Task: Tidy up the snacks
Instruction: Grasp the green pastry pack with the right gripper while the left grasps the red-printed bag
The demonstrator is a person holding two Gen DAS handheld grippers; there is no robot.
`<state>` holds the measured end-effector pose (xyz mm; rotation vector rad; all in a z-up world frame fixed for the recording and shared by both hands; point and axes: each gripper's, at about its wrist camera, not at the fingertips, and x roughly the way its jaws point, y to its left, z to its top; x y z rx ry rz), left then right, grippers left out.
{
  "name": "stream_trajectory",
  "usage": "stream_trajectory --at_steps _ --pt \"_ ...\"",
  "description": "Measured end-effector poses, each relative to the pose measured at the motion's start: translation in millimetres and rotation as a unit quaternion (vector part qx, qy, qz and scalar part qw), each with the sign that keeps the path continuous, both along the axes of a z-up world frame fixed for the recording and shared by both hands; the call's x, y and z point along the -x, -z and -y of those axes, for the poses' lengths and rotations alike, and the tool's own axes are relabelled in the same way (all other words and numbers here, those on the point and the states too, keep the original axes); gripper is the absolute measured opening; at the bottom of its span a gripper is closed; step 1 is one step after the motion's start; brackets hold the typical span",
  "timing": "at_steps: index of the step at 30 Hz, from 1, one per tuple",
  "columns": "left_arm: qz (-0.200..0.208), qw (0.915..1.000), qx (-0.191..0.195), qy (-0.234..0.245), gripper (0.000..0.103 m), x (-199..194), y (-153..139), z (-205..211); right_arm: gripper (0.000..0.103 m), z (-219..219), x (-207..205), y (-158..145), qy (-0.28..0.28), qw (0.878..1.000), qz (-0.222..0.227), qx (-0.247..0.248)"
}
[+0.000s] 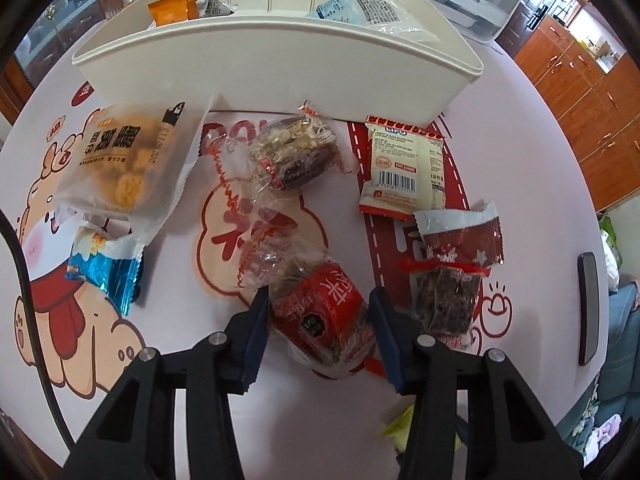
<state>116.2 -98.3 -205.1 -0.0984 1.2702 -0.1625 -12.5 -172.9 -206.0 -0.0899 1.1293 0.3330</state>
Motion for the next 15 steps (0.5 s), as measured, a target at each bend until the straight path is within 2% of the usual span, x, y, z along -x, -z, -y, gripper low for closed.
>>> stream_trajectory --at_steps 9,15 --pt "0.026 0.9995 -0.004 0.019 0.047 19.1 -23.5 -30.0 0.038 -3.2 -2.4 -9.4 0.003 1.0 0.015 -0.01" --pt "0.048 0.9986 -0.005 0.023 0.047 27.9 -54.4 -52.4 0.038 -7.8 -13.5 -24.9 0.007 0.999 0.032 -0.019"
